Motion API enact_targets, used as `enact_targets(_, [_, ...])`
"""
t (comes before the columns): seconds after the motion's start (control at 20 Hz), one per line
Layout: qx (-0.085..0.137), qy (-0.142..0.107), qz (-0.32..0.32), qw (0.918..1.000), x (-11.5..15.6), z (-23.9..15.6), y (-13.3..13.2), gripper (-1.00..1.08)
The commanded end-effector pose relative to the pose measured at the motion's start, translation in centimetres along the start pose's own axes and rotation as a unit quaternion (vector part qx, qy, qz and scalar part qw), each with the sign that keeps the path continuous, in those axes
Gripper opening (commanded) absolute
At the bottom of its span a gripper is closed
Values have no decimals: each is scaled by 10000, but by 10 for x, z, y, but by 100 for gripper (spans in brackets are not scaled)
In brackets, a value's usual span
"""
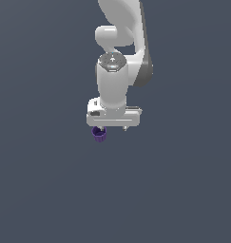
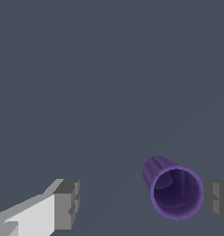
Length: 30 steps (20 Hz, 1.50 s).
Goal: Pick up the object and move it to a goal position.
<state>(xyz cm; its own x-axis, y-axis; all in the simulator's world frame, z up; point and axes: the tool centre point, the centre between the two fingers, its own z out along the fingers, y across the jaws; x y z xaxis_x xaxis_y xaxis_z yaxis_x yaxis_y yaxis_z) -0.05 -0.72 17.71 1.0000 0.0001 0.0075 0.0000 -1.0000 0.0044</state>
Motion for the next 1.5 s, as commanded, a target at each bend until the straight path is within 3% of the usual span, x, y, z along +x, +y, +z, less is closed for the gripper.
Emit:
enact_targets(0.0, [0, 0, 0, 10000, 0, 0, 0, 28])
enact_targets(0.8, [47, 12, -42, 10000, -2, -2, 12, 28])
enact_targets(1.45, [411, 148, -521, 9977, -8, 16, 28, 28])
